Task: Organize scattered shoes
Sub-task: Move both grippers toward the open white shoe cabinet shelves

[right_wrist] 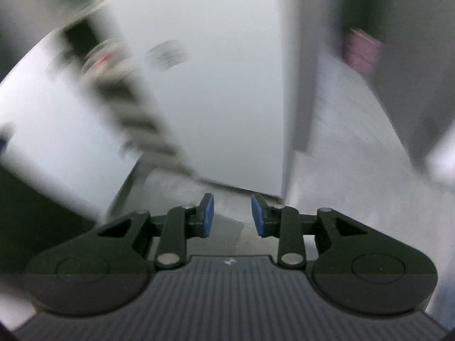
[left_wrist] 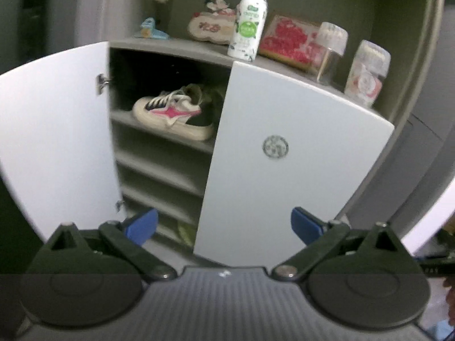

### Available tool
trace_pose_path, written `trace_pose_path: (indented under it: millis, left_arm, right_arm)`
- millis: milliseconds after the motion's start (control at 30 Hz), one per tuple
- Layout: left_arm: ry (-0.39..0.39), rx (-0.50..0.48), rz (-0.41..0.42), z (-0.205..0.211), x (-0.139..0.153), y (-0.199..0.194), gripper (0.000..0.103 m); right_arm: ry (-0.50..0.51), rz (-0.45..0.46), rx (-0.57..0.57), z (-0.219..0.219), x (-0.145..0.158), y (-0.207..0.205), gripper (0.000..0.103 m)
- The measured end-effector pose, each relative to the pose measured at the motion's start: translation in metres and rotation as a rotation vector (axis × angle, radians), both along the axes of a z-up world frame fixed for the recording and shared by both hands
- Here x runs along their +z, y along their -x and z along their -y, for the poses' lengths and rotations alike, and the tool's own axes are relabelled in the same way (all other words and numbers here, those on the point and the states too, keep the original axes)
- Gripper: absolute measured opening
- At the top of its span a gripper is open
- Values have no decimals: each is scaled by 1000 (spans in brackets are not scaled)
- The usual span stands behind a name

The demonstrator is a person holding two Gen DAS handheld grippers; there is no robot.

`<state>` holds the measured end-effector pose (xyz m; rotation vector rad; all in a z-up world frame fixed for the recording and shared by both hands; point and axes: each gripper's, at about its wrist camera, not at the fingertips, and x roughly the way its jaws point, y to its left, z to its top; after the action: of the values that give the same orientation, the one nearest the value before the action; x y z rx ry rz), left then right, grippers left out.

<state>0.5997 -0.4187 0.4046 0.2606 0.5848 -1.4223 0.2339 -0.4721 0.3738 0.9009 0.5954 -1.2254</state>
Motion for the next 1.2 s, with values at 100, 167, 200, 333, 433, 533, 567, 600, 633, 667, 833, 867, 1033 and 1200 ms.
trace_pose_path:
  millis: [100, 167, 200, 333, 433, 533, 567, 600, 633, 667, 833, 867, 1033, 1200]
  left_arm:
    - [10, -122, 26, 36, 1, -36, 103]
    - [10, -188, 13, 58, 0, -56, 103]
    - [5, -212, 7, 72, -1, -67, 103]
    - [-3, -274, 17, 114, -6, -82, 102]
    - [-2, -339, 33, 152, -8, -84, 101]
    - [-2, -346, 58, 183, -6, -81, 101]
    - [-2, -356, 58, 193, -5, -80, 101]
    - [6, -378, 68, 201, -5, -77, 101]
    - [7, -397, 86, 208, -7, -74, 101]
    - [6, -417, 101, 216, -10, -72, 99]
    - [-34, -547, 56, 269, -31, -75, 96]
    - [-32, -571, 58, 276, -35, -75, 95]
    - [-45, -704, 56, 305, -52, -81, 92]
    - [-53, -790, 4, 323, -63, -88, 86]
  right_arm:
    - [17, 6, -31, 0, 15, -32, 32]
    - [45, -30, -19, -3, 25, -53, 33]
    - [52, -38, 11, -4, 30, -67, 32]
    - [114, -78, 49, 5, 37, -95, 31]
    - [161, -86, 52, 21, 37, -110, 31]
    - [152, -63, 77, 65, 33, -122, 31]
    - [155, -41, 63, 71, 35, -121, 32]
    - [158, -23, 51, 76, 37, -120, 32]
    - [159, -23, 48, 76, 39, -121, 37]
    - [155, -36, 33, 78, 39, -121, 51]
    - [140, -54, -111, 70, 46, -126, 88]
    - [136, -57, -130, 67, 45, -131, 88]
    - [116, -135, -310, 48, 47, -163, 88]
    - [101, -187, -462, 16, 52, -219, 88]
